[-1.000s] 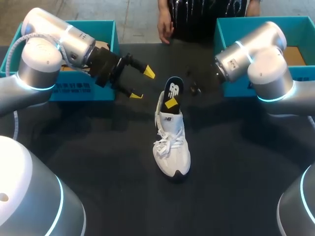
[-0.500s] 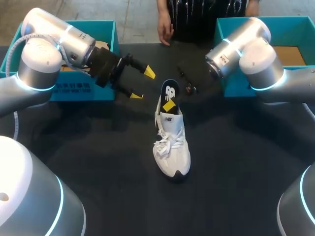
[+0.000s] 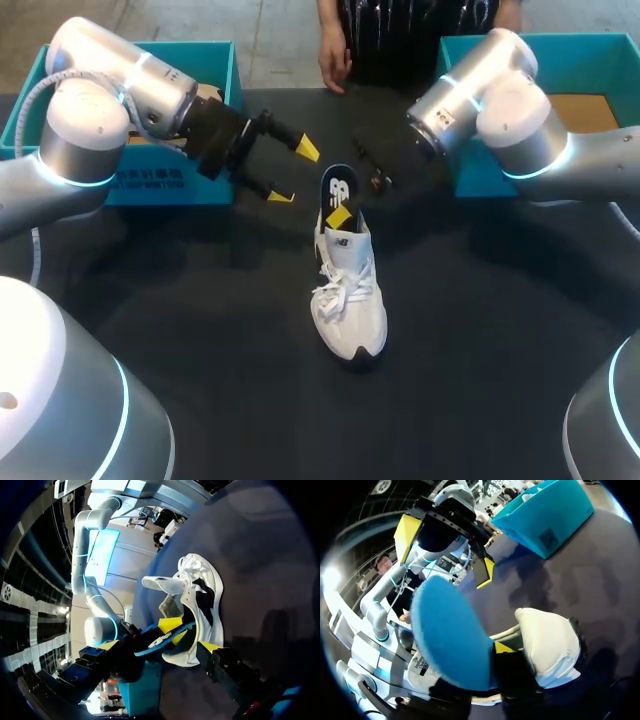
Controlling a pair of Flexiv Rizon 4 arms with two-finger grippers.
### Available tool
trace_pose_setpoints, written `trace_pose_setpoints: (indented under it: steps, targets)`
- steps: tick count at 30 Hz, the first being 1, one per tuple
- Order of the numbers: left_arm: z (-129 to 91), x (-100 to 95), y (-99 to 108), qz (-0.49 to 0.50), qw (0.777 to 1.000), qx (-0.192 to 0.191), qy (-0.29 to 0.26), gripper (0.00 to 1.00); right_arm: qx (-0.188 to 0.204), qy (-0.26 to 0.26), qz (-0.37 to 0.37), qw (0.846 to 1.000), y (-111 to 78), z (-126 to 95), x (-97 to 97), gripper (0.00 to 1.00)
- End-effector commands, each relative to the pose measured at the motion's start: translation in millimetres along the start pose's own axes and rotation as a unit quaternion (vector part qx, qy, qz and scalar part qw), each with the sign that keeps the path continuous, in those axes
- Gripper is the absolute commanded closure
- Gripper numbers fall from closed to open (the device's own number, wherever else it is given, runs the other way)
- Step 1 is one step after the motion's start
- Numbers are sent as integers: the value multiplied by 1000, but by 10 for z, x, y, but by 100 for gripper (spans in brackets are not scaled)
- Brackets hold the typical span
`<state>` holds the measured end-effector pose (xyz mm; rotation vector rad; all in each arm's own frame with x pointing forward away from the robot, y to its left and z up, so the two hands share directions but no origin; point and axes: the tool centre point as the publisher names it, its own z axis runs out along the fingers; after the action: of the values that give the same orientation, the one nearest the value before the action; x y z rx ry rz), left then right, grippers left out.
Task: Take the shoe out of the shoebox, open the shoe tongue, remove and reinsert the insole, then place the shoe into the shoebox
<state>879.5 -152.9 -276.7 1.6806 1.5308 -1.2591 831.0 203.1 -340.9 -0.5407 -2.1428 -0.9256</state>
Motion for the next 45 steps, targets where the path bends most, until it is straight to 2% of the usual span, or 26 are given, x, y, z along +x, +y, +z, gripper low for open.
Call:
trace_pose_setpoints:
  steps: [1, 2, 5, 20, 24, 45]
  targets:
    - [15, 3, -1, 0, 1000, -1, 0, 0, -3, -11, -1, 1000, -23, -24, 69, 74]
    - [12, 3, 5, 0, 1000, -1, 0, 0, -2, -12, -2, 1000, -17, -23, 71, 69]
    - [3, 7, 25, 0, 1000, -2, 0, 0, -5, -17, -2, 1000, -15, -21, 73, 66]
    - [-5, 8, 83, 3, 1000, 5, 2, 0, -17, -36, 8, 999, -68, -24, 83, 62]
    - [-13, 20, 85, 3, 1000, 5, 1, 0, -26, -50, 9, 998, -77, -89, 140, 56]
    - [-75, 47, 65, 4, 1000, 3, -1, 0, -40, -88, 9, 995, -20, -336, 153, 56]
